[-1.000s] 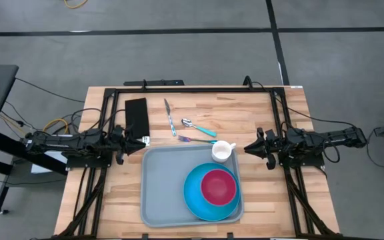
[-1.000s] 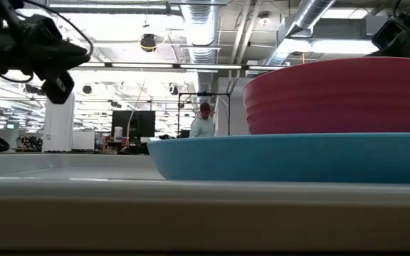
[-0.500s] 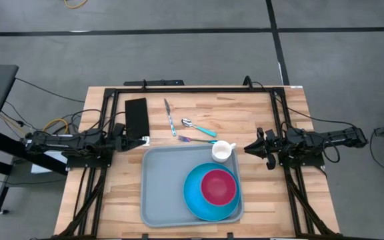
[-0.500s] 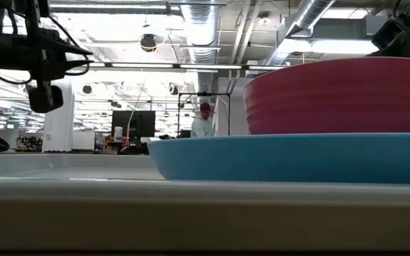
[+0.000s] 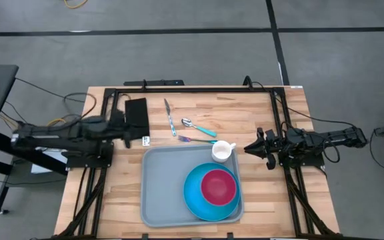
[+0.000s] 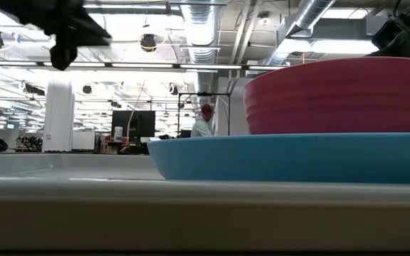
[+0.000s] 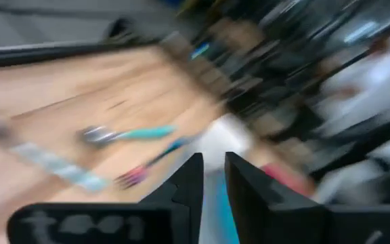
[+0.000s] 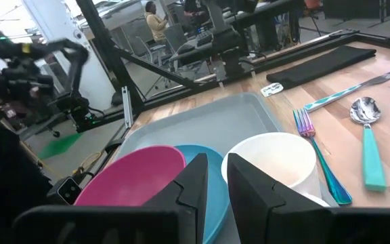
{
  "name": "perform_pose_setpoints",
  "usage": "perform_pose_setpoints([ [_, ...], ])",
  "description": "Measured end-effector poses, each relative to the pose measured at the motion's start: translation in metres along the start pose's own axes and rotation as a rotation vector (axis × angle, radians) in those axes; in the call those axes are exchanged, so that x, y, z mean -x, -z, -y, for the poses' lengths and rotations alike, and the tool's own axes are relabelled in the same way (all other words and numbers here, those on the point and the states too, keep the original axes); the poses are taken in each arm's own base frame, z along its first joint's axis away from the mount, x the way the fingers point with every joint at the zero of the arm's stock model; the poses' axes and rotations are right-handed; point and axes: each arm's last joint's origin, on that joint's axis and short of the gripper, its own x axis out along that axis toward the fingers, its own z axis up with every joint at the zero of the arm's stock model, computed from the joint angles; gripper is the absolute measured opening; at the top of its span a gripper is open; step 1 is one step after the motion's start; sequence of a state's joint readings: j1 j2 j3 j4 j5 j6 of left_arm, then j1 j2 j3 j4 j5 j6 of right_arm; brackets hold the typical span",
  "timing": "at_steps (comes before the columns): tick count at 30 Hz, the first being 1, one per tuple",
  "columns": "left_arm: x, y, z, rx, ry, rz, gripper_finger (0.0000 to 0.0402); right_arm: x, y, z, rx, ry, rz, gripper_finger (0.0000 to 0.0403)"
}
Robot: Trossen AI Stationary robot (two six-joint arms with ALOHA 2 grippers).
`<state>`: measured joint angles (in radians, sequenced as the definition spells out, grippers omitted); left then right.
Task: Set up tray
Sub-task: Put the black napkin on the gray serving tray to the left of the blue plate
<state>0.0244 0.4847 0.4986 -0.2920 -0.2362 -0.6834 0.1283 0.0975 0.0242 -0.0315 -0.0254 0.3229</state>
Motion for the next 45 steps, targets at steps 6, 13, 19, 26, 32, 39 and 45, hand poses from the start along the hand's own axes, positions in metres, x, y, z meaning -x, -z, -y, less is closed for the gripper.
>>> perform_pose_setpoints([
  [6,-0.057,-0.007,0.000,-0.127,-0.485,-0.346,0.0082,0.000,0.000,0.000,0.000,0.000,0.000,0.0051],
  [13,-0.108,-0.009,-0.046,0.015,-0.948,-0.708,0.0108,0.000,0.000,0.000,0.000,0.000,0.000,0.0051],
  [19,-0.142,0.002,-0.083,0.153,-0.940,-0.851,0.0122,0.000,0.000,0.000,0.000,0.000,0.000,0.0051],
  [26,-0.152,0.008,-0.091,0.266,-0.987,-0.811,0.0124,0.000,0.000,0.000,0.000,0.000,0.000,0.0051],
  [32,-0.152,0.007,-0.091,0.294,-1.038,-0.757,0.0124,0.000,0.000,0.000,0.000,0.000,0.000,0.0051],
  [39,-0.154,0.009,-0.092,0.300,-1.040,-0.755,0.0124,0.000,0.000,0.000,0.000,0.000,0.000,0.0051],
  [45,-0.162,0.021,-0.102,0.300,-1.083,-0.815,0.0124,0.000,0.000,0.000,0.000,0.000,0.000,0.0051],
])
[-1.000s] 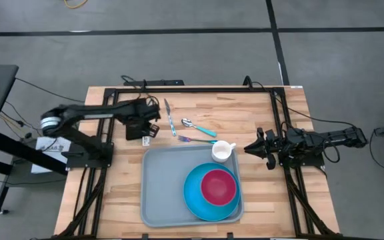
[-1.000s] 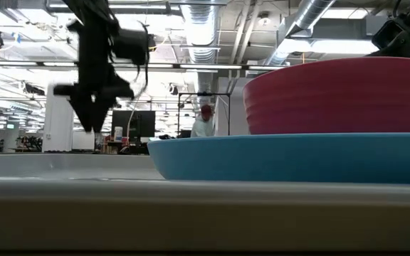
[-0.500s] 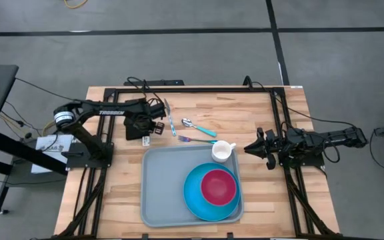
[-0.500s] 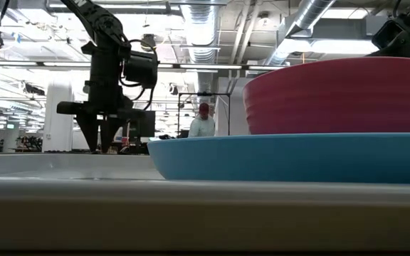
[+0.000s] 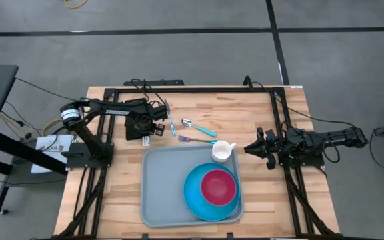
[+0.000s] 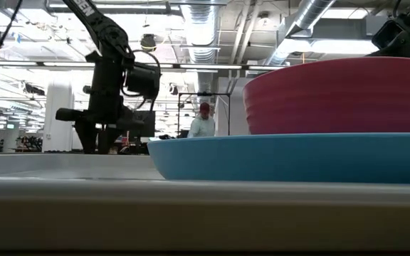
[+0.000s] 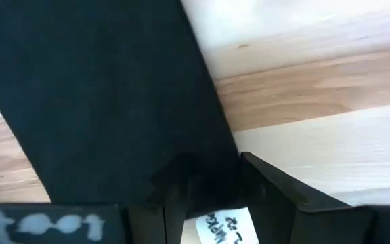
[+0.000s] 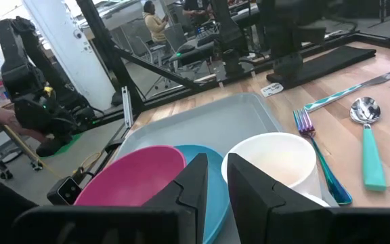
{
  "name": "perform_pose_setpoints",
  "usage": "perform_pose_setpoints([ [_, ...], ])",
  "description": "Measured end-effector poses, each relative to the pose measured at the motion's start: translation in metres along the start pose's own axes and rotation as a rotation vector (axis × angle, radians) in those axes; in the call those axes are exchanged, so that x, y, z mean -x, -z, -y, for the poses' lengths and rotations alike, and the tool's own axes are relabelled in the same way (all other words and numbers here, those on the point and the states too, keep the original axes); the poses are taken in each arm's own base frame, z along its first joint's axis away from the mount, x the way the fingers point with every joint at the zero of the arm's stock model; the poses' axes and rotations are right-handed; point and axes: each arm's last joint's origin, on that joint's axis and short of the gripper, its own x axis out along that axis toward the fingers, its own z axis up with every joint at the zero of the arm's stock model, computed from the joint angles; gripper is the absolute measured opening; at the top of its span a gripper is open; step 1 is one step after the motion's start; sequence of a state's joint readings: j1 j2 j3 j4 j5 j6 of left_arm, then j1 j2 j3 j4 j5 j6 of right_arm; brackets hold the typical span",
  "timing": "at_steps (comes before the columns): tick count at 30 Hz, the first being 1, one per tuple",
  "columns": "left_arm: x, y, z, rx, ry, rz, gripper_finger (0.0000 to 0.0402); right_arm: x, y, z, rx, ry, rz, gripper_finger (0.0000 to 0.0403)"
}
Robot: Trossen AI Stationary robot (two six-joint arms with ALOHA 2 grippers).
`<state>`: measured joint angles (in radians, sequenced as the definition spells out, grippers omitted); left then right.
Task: Set up tray
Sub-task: Put the black napkin on the gray serving tray to the left of the blue plate
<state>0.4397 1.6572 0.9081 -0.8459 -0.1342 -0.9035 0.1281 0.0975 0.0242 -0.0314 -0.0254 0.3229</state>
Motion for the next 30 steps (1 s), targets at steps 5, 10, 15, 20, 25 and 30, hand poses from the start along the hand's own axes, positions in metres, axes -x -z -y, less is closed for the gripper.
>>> perform_pose_setpoints([
  [5,-0.013,0.000,0.005,-0.027,-0.015,-0.063,0.0123,0.000,0.000,0.000,0.000,0.000,0.000,0.0051],
  [10,-0.018,-0.001,0.006,-0.044,-0.031,-0.072,0.0122,0.000,0.000,0.000,0.000,0.000,0.000,0.0051],
  [15,-0.019,-0.001,0.007,-0.078,-0.026,-0.070,0.0081,0.000,0.000,0.000,0.000,0.000,0.000,0.0051],
  [20,-0.019,-0.001,0.007,-0.118,-0.027,-0.073,0.0011,0.000,0.000,0.000,0.000,0.000,0.000,0.0051],
  [25,-0.017,-0.001,0.005,-0.180,-0.047,-0.110,0.0006,0.000,0.000,0.000,0.000,0.000,0.000,0.0051],
  [30,-0.005,-0.006,-0.001,-0.248,-0.073,-0.219,0.0003,0.000,0.000,0.000,0.000,0.000,0.000,0.0051],
])
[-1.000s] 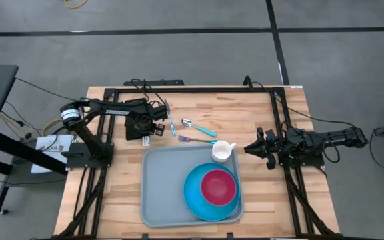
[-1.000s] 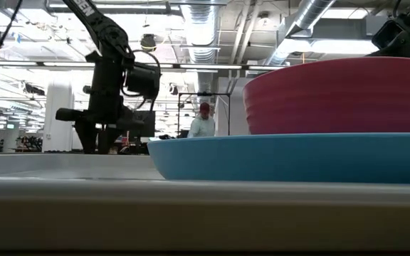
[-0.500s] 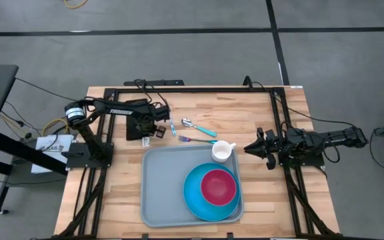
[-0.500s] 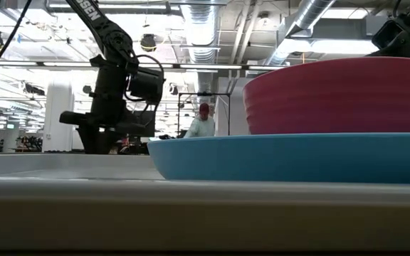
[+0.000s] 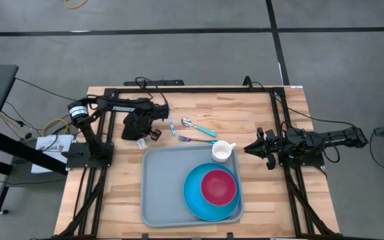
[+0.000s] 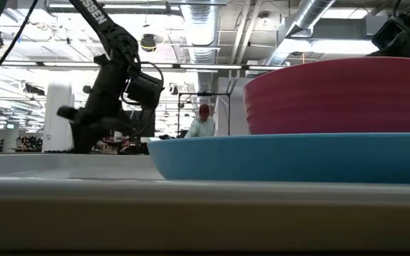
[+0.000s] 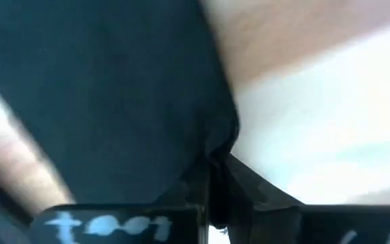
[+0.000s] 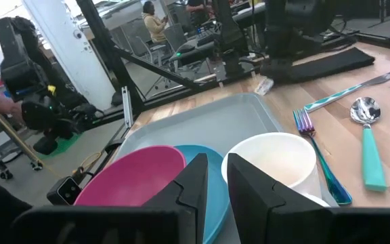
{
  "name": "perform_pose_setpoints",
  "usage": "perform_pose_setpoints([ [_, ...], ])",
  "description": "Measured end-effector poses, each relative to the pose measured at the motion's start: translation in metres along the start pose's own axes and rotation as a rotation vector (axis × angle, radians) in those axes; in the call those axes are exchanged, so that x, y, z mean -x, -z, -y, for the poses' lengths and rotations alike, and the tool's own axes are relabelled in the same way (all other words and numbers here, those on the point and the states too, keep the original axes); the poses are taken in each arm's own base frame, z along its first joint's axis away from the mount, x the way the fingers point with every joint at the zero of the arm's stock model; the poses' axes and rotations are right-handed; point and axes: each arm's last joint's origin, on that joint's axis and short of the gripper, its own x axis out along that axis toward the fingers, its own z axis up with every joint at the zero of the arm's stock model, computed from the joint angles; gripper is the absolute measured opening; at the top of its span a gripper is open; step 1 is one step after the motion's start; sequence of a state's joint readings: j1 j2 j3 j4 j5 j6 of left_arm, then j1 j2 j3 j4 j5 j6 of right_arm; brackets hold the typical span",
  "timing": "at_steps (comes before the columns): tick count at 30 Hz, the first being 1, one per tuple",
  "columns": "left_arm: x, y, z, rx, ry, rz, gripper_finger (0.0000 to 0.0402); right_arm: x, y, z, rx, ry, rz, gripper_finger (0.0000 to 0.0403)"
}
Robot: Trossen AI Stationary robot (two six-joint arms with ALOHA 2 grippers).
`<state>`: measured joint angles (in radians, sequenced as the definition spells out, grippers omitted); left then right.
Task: Set up tray
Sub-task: Put the black napkin on the gray serving tray to the left of the blue plate
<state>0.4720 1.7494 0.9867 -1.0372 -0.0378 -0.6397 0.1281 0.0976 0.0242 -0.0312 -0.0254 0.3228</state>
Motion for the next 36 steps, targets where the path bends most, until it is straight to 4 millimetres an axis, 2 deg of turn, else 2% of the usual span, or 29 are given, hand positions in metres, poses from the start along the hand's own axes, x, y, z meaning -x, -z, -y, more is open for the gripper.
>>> perform_pose_setpoints([
  [4,0.019,-0.007,-0.007,-0.057,0.003,-0.013,0.0002,0.000,0.000,0.000,0.000,0.000,0.000,0.0051],
  [7,0.027,-0.005,-0.013,-0.084,0.028,-0.103,0.0002,0.000,0.000,0.000,0.000,0.000,0.000,0.0051],
  [12,0.041,0.001,-0.002,-0.073,0.114,-0.172,0.0001,0.000,0.000,0.000,0.000,0.000,0.000,0.0051],
  [20,0.069,0.031,0.042,0.061,0.139,-0.141,0.0000,0.000,0.000,0.000,0.000,0.000,0.000,0.0051],
  [28,0.106,0.079,0.094,0.225,0.200,-0.054,0.0000,0.000,0.000,0.000,0.000,0.000,0.000,0.0051],
  [36,0.100,0.137,0.140,0.337,0.290,-0.086,0.0000,0.000,0.000,0.000,0.000,0.000,0.000,0.0051],
])
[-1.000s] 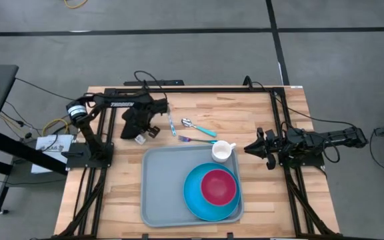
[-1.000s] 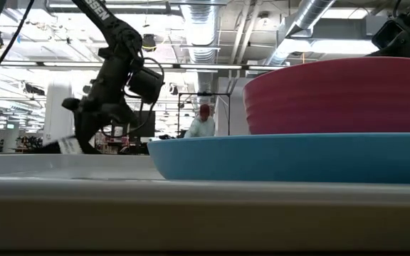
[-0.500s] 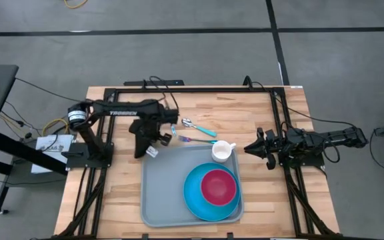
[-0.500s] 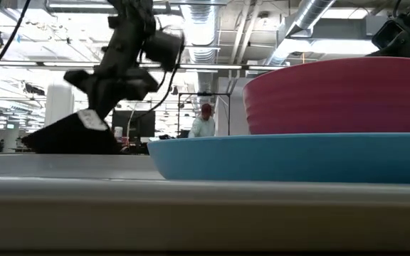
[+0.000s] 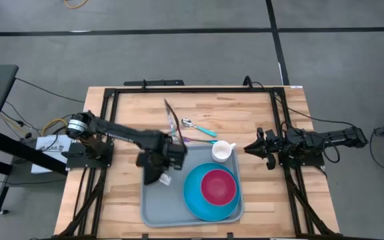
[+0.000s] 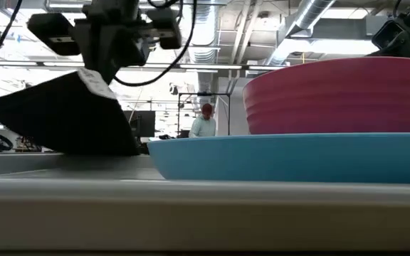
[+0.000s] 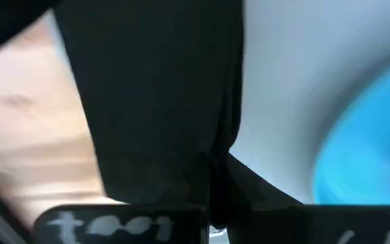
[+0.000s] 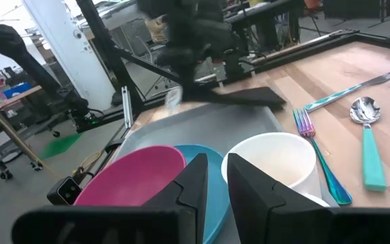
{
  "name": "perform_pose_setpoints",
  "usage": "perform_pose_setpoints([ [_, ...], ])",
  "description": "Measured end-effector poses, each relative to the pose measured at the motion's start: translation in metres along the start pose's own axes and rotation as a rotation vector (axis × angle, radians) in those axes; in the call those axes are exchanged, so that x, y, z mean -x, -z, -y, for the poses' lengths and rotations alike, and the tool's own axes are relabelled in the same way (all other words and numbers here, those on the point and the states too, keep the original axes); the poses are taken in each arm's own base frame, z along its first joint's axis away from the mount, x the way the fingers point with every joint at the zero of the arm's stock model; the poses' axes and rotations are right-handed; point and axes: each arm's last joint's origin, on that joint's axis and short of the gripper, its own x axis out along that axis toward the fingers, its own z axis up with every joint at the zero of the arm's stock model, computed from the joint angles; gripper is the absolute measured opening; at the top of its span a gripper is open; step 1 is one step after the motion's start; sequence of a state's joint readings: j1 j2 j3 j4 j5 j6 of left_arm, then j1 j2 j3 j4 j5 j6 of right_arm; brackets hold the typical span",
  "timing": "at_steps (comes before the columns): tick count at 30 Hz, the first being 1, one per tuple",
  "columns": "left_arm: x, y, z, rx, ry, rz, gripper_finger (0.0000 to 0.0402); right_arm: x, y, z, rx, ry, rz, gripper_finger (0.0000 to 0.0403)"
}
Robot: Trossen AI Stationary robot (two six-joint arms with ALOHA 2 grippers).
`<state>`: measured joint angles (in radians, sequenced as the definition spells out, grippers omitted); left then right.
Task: Set up tray
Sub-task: Put the black napkin on the gray serving tray to the left of the blue plate
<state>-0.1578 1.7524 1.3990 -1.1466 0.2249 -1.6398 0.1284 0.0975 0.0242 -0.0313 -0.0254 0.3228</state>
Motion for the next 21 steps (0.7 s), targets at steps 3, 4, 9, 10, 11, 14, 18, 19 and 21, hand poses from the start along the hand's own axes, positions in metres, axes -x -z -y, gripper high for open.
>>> perform_pose_setpoints([
  [3,-0.012,0.015,0.010,0.033,0.057,-0.011,0.0000,0.000,0.000,0.000,0.000,0.000,0.000,0.0051],
  [4,-0.015,0.020,0.014,0.043,0.076,-0.017,0.0000,0.000,0.000,0.000,0.000,0.000,0.000,0.0051],
  [9,-0.043,0.032,0.026,0.063,0.071,-0.034,0.0000,0.000,0.000,0.000,0.000,-0.001,0.002,0.0051],
  [10,-0.047,0.034,0.027,0.064,0.064,-0.042,0.0000,0.000,0.000,0.000,0.000,-0.001,0.002,0.0051],
  [11,-0.053,0.035,0.028,0.063,0.048,-0.049,0.0000,0.000,0.000,0.000,0.000,0.000,0.002,0.0051],
  [14,-0.066,0.040,0.029,0.056,0.000,-0.085,0.0000,0.000,0.000,0.000,0.000,0.000,0.001,0.0051],
  [18,-0.071,0.047,0.028,0.052,-0.012,-0.098,0.0000,0.000,0.000,0.000,0.000,0.000,0.001,0.0051],
  [19,-0.071,0.049,0.029,0.056,-0.003,-0.095,0.0000,0.000,0.000,0.000,0.000,0.000,0.001,0.0051],
  [21,-0.072,0.050,0.029,0.057,0.005,-0.089,0.0000,0.000,0.000,0.000,0.000,0.000,0.001,0.0051],
])
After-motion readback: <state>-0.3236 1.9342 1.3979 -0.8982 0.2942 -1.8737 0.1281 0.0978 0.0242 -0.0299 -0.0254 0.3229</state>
